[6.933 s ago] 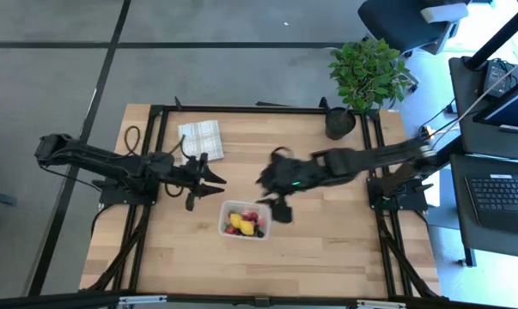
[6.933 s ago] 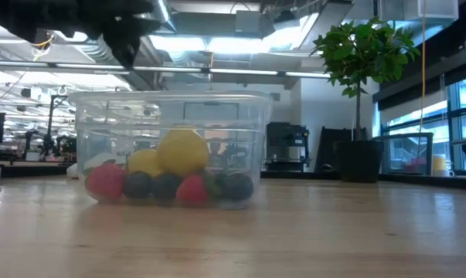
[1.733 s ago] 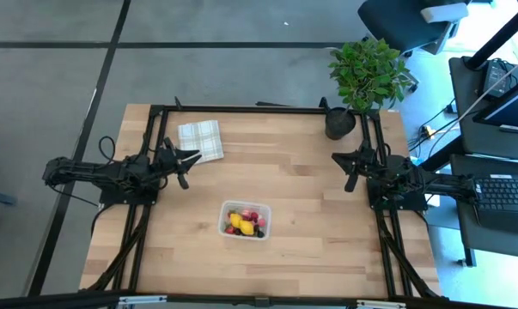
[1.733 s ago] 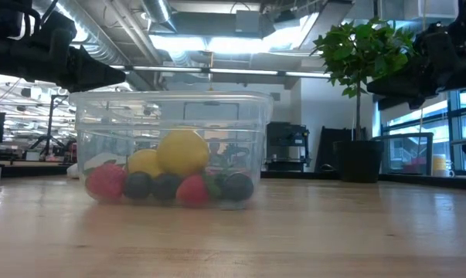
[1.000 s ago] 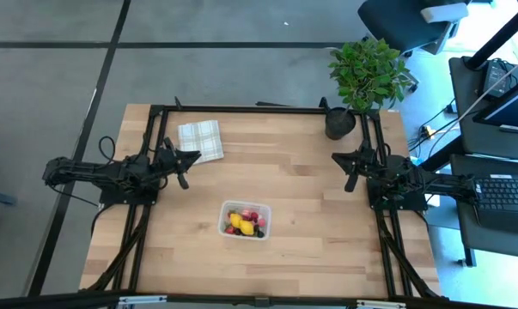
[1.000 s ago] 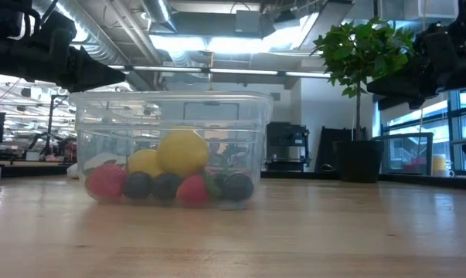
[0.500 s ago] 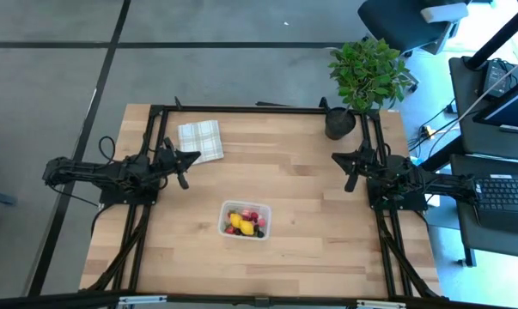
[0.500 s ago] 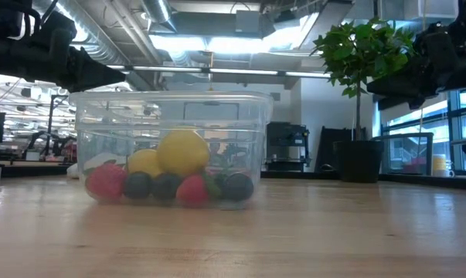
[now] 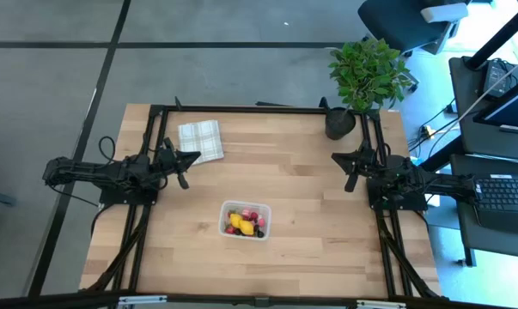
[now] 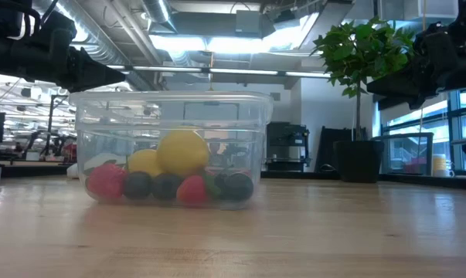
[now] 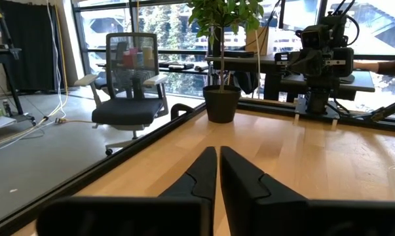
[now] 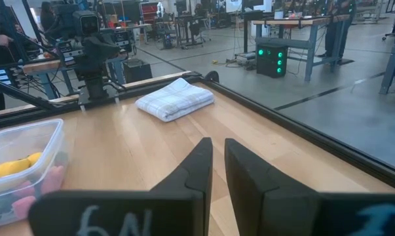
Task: Pick and placing Produce into tupperware
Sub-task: Return to home position
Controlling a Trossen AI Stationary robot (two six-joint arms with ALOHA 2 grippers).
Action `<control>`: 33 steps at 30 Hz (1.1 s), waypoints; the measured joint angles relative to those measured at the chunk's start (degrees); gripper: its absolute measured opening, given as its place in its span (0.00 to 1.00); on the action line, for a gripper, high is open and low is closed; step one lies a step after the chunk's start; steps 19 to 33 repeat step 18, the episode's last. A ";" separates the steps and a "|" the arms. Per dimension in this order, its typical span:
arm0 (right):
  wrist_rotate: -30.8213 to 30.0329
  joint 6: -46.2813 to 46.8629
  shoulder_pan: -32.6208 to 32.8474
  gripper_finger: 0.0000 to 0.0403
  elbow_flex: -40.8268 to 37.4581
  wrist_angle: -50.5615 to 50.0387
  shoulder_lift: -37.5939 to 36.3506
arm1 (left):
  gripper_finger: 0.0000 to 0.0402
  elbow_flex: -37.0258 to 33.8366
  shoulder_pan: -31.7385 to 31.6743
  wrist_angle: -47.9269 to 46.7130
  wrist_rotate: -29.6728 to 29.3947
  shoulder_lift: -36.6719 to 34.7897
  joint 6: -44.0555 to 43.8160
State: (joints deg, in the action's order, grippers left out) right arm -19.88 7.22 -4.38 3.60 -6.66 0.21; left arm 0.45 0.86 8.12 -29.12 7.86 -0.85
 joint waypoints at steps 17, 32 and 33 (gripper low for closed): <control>0.00 0.00 0.00 0.11 0.00 0.00 0.00 | 0.13 0.00 0.00 0.00 -0.01 -0.01 0.00; 0.00 -0.06 0.00 0.11 0.00 0.02 0.00 | 0.14 0.00 0.01 0.00 0.00 0.00 0.01; 0.00 -0.06 0.00 0.11 0.00 0.02 0.00 | 0.14 0.00 0.01 0.00 0.00 0.00 0.01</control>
